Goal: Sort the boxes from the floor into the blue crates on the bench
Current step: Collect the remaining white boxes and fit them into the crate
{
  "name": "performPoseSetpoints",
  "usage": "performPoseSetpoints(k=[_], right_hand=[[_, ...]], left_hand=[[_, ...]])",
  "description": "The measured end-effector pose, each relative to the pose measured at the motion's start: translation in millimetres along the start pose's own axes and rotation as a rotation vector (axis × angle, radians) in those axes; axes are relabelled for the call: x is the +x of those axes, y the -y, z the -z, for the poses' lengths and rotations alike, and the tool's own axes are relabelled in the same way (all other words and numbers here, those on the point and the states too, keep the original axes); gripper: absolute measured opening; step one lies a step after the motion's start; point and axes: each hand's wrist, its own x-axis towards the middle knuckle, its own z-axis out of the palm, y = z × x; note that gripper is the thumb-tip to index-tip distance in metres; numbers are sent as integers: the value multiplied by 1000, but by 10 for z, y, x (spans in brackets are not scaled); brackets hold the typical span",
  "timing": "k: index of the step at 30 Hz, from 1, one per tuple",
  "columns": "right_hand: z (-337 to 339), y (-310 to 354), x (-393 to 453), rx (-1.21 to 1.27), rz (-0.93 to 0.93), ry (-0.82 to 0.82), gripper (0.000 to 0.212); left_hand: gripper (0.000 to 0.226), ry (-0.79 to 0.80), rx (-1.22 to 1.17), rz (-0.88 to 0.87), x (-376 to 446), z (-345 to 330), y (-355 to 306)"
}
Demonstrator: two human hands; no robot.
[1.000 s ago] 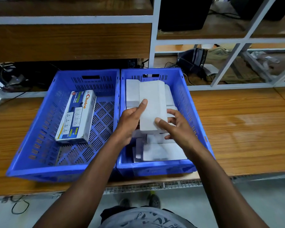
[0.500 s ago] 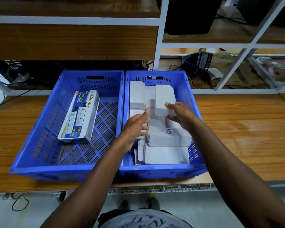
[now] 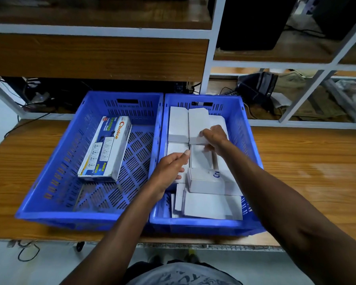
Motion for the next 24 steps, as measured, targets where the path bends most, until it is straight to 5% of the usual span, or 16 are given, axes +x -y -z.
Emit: performPoseSetpoints(k=[11, 19, 24], right_hand=[[-40, -167, 183, -54, 93, -141, 54], [180, -188, 34, -80, 119, -129, 64], [543, -246, -450, -358, 195, 83, 37]], left_hand=[[39, 71, 149, -53, 31, -121, 0], [82, 298, 441, -25, 58, -205, 107], [98, 303, 578, -23, 126, -225, 193]])
